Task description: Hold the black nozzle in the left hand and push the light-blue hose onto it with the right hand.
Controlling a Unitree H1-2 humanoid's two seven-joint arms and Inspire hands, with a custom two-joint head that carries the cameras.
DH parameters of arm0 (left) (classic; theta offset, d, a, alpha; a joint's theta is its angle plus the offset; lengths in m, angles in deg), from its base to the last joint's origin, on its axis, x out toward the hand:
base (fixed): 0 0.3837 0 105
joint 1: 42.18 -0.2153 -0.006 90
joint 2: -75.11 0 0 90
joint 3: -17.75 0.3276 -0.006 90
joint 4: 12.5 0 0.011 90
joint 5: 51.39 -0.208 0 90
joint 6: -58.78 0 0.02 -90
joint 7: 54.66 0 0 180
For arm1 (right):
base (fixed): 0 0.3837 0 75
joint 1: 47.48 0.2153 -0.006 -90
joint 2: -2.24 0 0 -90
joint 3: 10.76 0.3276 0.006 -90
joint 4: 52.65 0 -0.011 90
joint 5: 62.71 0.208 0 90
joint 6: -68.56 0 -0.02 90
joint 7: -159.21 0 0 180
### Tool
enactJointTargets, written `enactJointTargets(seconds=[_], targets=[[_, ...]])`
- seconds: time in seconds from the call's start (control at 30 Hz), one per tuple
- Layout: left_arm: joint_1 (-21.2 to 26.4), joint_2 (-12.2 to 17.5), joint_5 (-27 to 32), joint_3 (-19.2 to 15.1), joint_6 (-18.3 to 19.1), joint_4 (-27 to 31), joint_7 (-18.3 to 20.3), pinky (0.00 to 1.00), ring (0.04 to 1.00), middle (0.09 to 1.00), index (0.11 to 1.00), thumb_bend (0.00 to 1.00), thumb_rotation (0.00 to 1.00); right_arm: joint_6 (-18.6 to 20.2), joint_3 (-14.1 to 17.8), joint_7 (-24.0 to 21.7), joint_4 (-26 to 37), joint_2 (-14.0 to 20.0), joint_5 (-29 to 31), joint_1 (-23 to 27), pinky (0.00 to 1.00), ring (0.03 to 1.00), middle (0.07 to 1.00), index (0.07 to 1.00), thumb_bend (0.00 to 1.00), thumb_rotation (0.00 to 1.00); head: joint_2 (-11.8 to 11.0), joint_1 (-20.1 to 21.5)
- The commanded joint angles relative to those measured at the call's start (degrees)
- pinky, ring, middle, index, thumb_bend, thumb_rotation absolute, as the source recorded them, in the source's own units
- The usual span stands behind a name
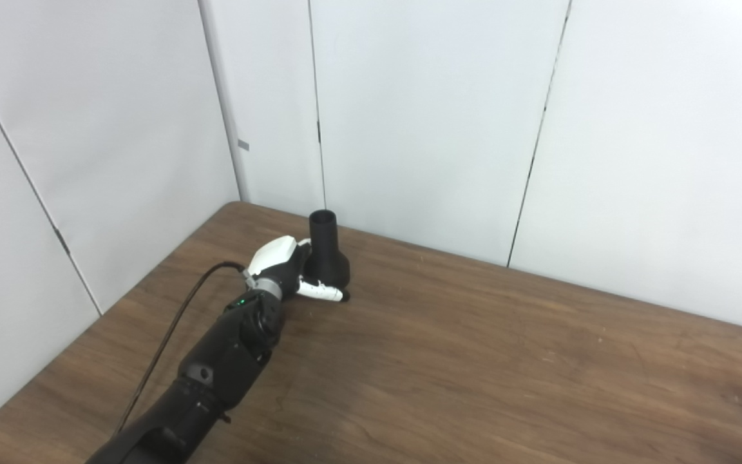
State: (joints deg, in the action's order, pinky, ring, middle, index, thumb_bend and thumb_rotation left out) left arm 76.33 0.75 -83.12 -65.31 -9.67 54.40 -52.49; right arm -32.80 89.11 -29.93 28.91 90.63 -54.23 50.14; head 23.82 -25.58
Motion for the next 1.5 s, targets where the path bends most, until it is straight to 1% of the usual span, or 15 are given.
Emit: enactJointTargets(seconds=[0.0,0.13,0.4,0.47,0.57,0.63,0.67,0.73,0.9,0.93,1.03,1.1,1.17,1.3,1.47], targets=[[2.4,0.8,-0.6,0.6,0.0,2.0,0.1,1.00,1.000,0.940,0.851,0.87,0.31,-0.8,-0.8,0.5,-2.1,-2.0,0.4,-2.8,0.90,0.927,0.823,0.940,0.49,0.94,0.1,0.1],[2.4,0.8,-1.3,1.4,0.7,2.1,0.3,1.00,1.000,0.927,0.836,0.83,0.26,-0.7,-0.6,0.4,-2.1,-2.1,0.7,-2.8,0.93,0.967,0.824,0.935,0.49,0.94,0.3,0.0],[3.0,0.1,-1.9,2.4,1.2,1.0,-1.1,1.00,0.958,0.870,0.768,0.81,0.22,-1.3,-0.7,-1.4,-2.4,-1.8,2.7,-3.0,0.90,0.924,0.825,0.926,0.51,0.91,0.6,0.0],[3.0,0.1,-1.8,2.3,1.2,1.1,-1.7,1.00,0.917,0.821,0.737,0.79,0.15,-1.3,-0.7,-1.5,-2.5,-1.9,2.9,-3.0,0.90,0.917,0.825,0.926,0.51,0.91,0.7,0.0],[2.9,0.1,-1.5,1.7,1.3,0.8,-3.0,1.00,0.809,0.667,0.677,0.75,0.02,-1.1,-0.7,-1.8,-2.4,-2.0,3.2,-3.0,0.90,0.905,0.820,0.925,0.51,0.91,0.7,-0.1],[2.6,-0.2,-1.3,1.1,1.5,0.7,-4.2,1.00,0.749,0.508,0.579,0.57,0.00,-1.2,-0.8,-1.9,-2.5,-1.9,3.2,-3.0,0.90,0.902,0.820,0.925,0.51,0.90,0.8,-0.1],[2.5,-0.4,-1.1,0.7,1.5,0.6,-4.9,1.00,0.736,0.494,0.544,0.55,0.00,-1.3,-0.8,-2.0,-2.6,-1.9,3.1,-2.9,0.90,0.900,0.819,0.925,0.51,0.90,0.8,-0.1],[2.3,-0.9,-0.8,0.1,1.6,0.4,-6.0,1.00,0.750,0.541,0.467,0.52,0.00,-1.5,-0.9,-2.0,-2.8,-1.8,2.9,-2.9,0.90,0.898,0.818,0.925,0.52,0.91,0.8,-0.1],[2.3,-1.9,-0.3,-0.7,2.4,0.0,-6.8,1.00,0.781,0.499,0.485,0.52,0.00,-1.3,-0.9,-2.0,-2.4,-1.8,2.8,-3.0,0.89,0.888,0.818,0.925,0.52,0.91,1.0,-0.2],[2.3,-1.9,-0.3,-0.7,2.5,0.0,-6.8,1.00,0.781,0.549,0.459,0.51,0.00,-1.3,-0.9,-2.0,-2.3,-1.8,2.8,-3.0,0.88,0.886,0.818,0.924,0.52,0.91,1.0,-0.2],[2.2,-1.9,-0.1,-0.7,2.5,0.4,-6.4,1.00,0.781,0.564,0.453,0.51,0.00,-1.5,-0.9,-2.0,-2.6,-1.8,2.8,-2.9,0.88,0.879,0.815,0.925,0.52,0.91,1.0,-0.3],[2.1,-1.8,0.1,-0.7,2.3,0.6,-6.0,1.00,0.779,0.515,0.478,0.52,0.00,-1.6,-0.9,-2.0,-2.8,-1.8,2.8,-2.9,0.87,0.876,0.813,0.924,0.53,0.92,1.1,-0.2],[2.0,-1.7,0.5,-0.9,2.3,0.9,-5.7,1.00,0.781,0.555,0.457,0.51,0.00,-1.6,-0.9,-1.9,-2.8,-1.8,2.7,-2.9,0.87,0.875,0.808,0.925,0.53,0.92,1.1,0.1],[1.2,-2.2,1.8,-2.0,3.3,3.0,-5.0,1.00,0.779,0.563,0.451,0.51,0.00,-1.5,-0.9,-1.8,-2.8,-1.8,2.6,-2.9,0.87,0.871,0.799,0.920,0.55,0.92,1.1,0.6],[-1.0,-3.4,1.4,-2.4,2.1,6.6,-7.1,1.00,0.757,0.529,0.461,0.52,0.00,-1.9,-1.0,-1.8,-2.9,-1.9,2.6,-2.9,0.87,0.897,0.802,0.907,0.57,0.92,1.3,0.9]])
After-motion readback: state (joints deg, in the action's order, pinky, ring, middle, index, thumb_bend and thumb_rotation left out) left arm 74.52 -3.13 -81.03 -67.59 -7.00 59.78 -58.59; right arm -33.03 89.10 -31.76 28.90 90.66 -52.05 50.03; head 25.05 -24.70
